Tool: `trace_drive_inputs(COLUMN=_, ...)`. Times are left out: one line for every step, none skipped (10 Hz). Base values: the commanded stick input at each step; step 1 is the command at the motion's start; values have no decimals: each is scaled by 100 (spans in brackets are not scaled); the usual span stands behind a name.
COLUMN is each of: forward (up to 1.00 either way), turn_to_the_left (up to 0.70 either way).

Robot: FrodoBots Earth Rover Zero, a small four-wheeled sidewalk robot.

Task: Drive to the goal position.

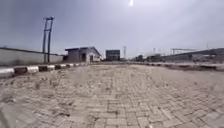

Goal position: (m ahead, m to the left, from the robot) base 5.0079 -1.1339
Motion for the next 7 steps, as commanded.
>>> trace_drive_inputs(forward=100, turn_to_the_left=0)
trace_drive_inputs(forward=100, turn_to_the_left=0)
trace_drive_inputs(forward=100, turn_to_the_left=0)
trace_drive_inputs(forward=100, turn_to_the_left=0)
trace_drive_inputs(forward=100, turn_to_the_left=0)
trace_drive_inputs(forward=100, turn_to_the_left=0)
trace_drive_inputs(forward=100, turn_to_the_left=0)
